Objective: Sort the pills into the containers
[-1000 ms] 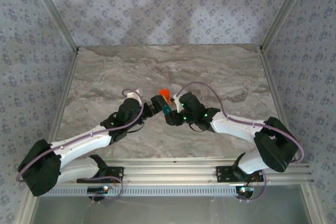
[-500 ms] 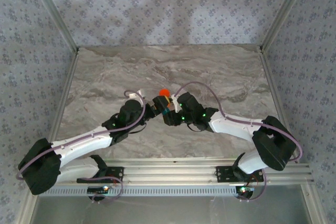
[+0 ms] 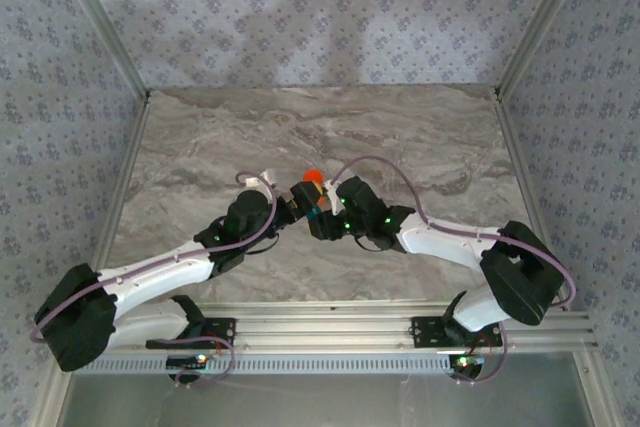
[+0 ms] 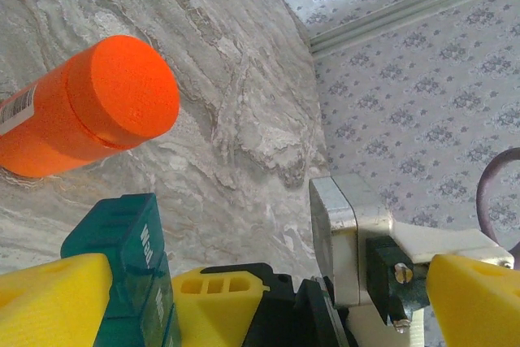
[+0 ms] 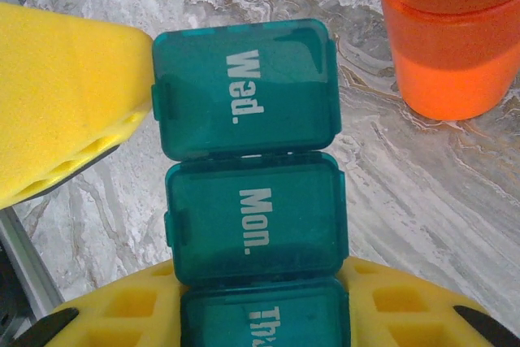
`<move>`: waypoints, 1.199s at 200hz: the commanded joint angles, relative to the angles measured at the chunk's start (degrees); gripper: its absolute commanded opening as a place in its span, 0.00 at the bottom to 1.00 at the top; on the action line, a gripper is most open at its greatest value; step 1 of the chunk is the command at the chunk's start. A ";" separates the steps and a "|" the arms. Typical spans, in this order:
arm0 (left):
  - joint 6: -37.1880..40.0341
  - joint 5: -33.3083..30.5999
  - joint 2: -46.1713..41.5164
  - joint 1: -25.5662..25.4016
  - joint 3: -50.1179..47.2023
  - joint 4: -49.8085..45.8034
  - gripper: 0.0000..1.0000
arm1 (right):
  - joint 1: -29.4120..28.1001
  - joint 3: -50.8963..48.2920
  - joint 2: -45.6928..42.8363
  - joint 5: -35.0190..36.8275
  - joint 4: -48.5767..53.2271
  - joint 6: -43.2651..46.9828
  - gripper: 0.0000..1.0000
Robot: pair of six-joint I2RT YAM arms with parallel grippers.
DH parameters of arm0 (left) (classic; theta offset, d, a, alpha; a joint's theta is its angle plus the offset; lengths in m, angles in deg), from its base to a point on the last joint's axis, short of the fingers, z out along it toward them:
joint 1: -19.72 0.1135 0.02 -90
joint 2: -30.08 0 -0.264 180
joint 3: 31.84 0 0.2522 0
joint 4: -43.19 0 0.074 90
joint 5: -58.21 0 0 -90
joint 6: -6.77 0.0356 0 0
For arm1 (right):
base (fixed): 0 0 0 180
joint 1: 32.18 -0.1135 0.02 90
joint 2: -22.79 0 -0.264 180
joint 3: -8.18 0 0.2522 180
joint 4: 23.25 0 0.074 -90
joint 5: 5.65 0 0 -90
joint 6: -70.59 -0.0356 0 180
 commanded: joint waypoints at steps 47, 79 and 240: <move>-0.28 -1.24 0.92 -0.49 -0.44 2.09 0.99 | -0.98 1.30 0.58 -0.99 -1.38 -0.71 0.21; -0.49 -1.06 1.30 -0.44 -0.20 2.72 0.99 | -1.21 1.27 0.74 -0.76 -1.53 -0.73 0.21; 1.13 -7.06 0.09 -3.78 3.63 0.76 0.99 | -0.88 -2.08 1.45 0.19 -2.72 -1.61 0.17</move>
